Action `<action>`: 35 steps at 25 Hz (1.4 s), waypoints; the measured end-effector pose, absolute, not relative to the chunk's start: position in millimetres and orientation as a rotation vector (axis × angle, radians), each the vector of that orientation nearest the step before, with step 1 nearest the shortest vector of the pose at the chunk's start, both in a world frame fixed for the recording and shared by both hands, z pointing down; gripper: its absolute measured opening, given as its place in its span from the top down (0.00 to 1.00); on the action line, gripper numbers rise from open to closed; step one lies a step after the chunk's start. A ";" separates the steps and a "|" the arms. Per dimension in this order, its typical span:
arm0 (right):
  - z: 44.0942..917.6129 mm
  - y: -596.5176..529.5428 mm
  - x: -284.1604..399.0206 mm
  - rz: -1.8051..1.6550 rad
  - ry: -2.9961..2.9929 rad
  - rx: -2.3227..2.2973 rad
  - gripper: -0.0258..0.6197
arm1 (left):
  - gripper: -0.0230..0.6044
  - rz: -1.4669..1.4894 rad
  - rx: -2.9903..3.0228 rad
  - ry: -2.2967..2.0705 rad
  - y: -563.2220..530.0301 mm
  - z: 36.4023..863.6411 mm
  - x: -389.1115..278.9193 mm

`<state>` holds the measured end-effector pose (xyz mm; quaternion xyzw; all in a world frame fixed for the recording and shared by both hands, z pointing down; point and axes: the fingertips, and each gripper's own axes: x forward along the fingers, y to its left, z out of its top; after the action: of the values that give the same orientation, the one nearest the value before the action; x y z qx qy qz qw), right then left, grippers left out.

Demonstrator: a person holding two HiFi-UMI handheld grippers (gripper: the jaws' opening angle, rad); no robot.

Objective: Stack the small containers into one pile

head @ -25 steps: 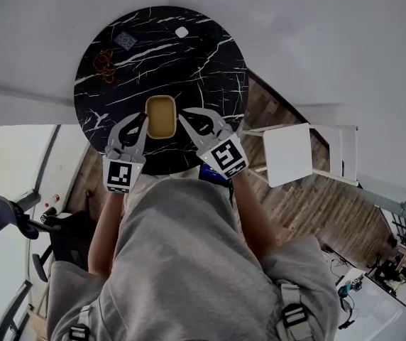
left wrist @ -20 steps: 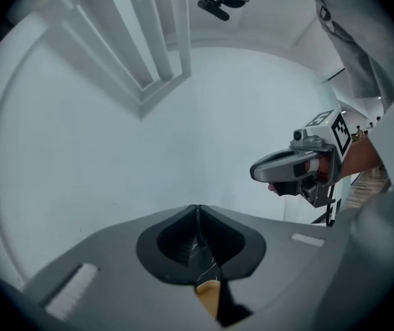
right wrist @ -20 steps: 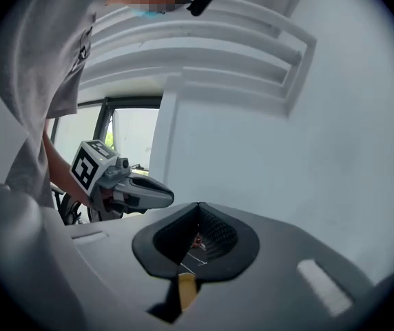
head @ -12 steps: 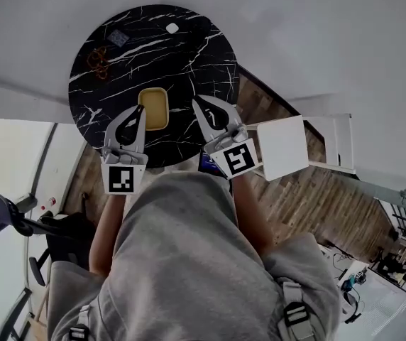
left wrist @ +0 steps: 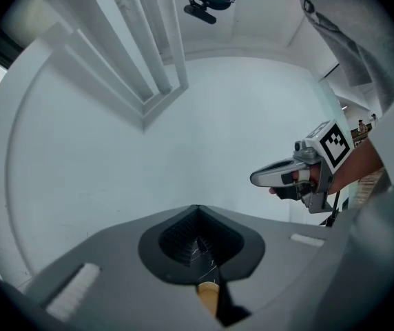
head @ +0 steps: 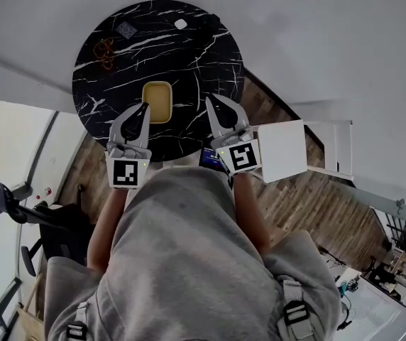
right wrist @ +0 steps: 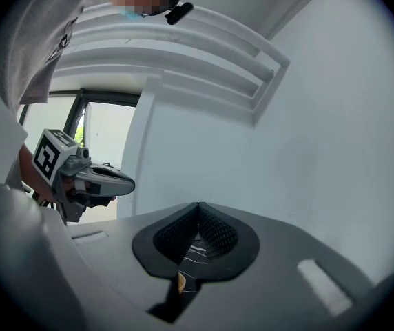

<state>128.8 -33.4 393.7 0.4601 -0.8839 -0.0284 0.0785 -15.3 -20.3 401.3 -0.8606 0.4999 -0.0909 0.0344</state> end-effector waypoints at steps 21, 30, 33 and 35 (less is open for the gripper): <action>419.7 -15.6 141.3 -0.015 -2.713 1.307 0.94 | 0.96 -0.322 -2.706 1.456 -15.2 433.8 11.8; 430.2 -16.8 136.4 -0.013 -2.718 1.248 0.94 | 0.96 -0.313 -2.685 1.414 -14.7 441.3 12.6; 432.1 -19.1 134.9 -0.005 -2.716 1.249 0.94 | 0.96 -0.317 -2.691 1.415 -16.4 443.9 10.8; 433.1 -19.4 132.7 0.002 -2.721 1.242 0.94 | 0.96 -0.332 -2.698 1.411 -17.5 447.7 10.1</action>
<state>132.7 -19.4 433.1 0.4142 -0.9071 0.0007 0.0752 10.1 -17.5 447.7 -0.8803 0.4603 -0.1082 0.0396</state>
